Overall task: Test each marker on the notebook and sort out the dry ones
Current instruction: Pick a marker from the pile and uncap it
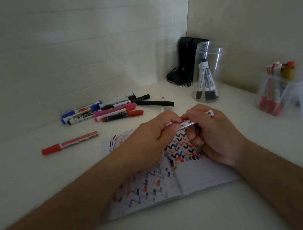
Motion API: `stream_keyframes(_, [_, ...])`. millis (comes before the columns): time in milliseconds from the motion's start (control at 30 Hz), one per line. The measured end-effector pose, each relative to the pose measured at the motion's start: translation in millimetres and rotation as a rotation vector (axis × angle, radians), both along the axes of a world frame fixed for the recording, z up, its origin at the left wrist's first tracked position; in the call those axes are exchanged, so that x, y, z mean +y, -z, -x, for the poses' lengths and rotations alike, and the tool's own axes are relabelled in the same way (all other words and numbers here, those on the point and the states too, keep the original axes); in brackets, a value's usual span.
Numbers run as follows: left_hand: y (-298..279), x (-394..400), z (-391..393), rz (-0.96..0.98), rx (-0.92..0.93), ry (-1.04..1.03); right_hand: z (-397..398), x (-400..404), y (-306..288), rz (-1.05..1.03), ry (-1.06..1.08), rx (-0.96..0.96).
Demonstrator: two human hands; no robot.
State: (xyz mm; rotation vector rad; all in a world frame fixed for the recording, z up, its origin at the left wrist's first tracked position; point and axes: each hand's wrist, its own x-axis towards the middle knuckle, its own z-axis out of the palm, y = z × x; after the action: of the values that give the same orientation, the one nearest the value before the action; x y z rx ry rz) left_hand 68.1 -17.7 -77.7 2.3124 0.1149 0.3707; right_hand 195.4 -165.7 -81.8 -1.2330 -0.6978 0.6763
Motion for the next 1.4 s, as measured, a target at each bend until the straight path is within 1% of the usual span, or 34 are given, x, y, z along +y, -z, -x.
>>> stream_keyframes(133, [-2.9, 6.3, 0.8, 0.035, 0.023, -0.061, 1.8, -3.2, -0.6, -0.008, -0.005, 0.028])
stream_keyframes(200, [-3.4, 8.1, 2.4, -0.021, 0.109, -0.072, -0.4, -5.3, -2.4, -0.001, -0.016, 0.055])
stream_keyframes(267, [-4.8, 11.1, 4.9, -0.021, 0.194, -0.109, -6.3, -9.4, -5.3, -0.010, 0.000, 0.093])
stream_keyframes(300, [-5.9, 14.5, 7.0, -0.021, 0.229, -0.123, -10.3, -12.3, -6.7, -0.031, 0.013, 0.108])
stream_keyframes(367, [-6.7, 23.6, 11.9, -0.098, 0.295, -0.112, -17.2, -19.7, -9.5, -0.102, 0.019, 0.152])
stream_keyframes(400, [-6.4, 27.6, 14.6, -0.144, 0.317, -0.091, -21.4, -23.7, -10.3, -0.135, -0.001, 0.175])
stream_keyframes(467, [-3.7, 32.0, 18.3, -0.200, 0.307, -0.042, -26.9, -30.4, -13.6, -0.157, -0.111, 0.213])
stream_keyframes(533, [-2.6, 31.0, 18.7, -0.264, 0.306, -0.016, -28.3, -35.2, -22.6, -0.092, -0.229, 0.226])
stream_keyframes(600, [-3.8, 28.2, 16.7, -0.335, 0.337, -0.018, -25.0, -37.8, -31.4, 0.011, -0.323, 0.157])
stream_keyframes(633, [-4.1, 26.6, 15.1, -0.354, 0.343, -0.024, -22.3, -38.5, -33.4, 0.087, -0.352, 0.060])
stream_keyframes(700, [-2.3, 23.7, 10.7, -0.366, 0.322, -0.044, -11.9, -37.3, -30.1, 0.228, -0.324, -0.198])
stream_keyframes(733, [-1.3, 21.6, 8.6, -0.359, 0.310, -0.063, -4.6, -35.0, -26.8, 0.264, -0.277, -0.305])
stream_keyframes(767, [0.0, 19.8, 6.7, -0.347, 0.305, -0.089, 1.0, -31.2, -21.3, 0.272, -0.228, -0.373])
stream_keyframes(800, [1.1, 18.2, 4.9, -0.335, 0.306, -0.114, 6.1, -28.4, -15.3, 0.264, -0.200, -0.410])
stream_keyframes(867, [2.8, 15.8, 2.3, -0.321, 0.309, -0.144, 12.9, -25.0, -3.1, 0.247, -0.178, -0.415])
stream_keyframes(967, [3.1, 14.4, -0.7, -0.283, 0.320, -0.145, 16.3, -25.5, 4.8, 0.290, -0.122, -0.529])
stream_keyframes(1067, [1.2, 13.1, -3.4, -0.279, 0.352, -0.149, 18.8, -27.2, 4.9, 0.323, -0.044, -0.536])
stream_keyframes(1233, [-0.7, 11.9, -5.4, -0.281, 0.383, -0.151, 16.8, -23.5, 5.9, 0.343, 0.014, -0.529])
stream_keyframes(1400, [-3.5, 10.1, -7.8, -0.292, 0.424, -0.155, 11.5, -25.4, -1.4, 0.329, -0.136, -0.392])
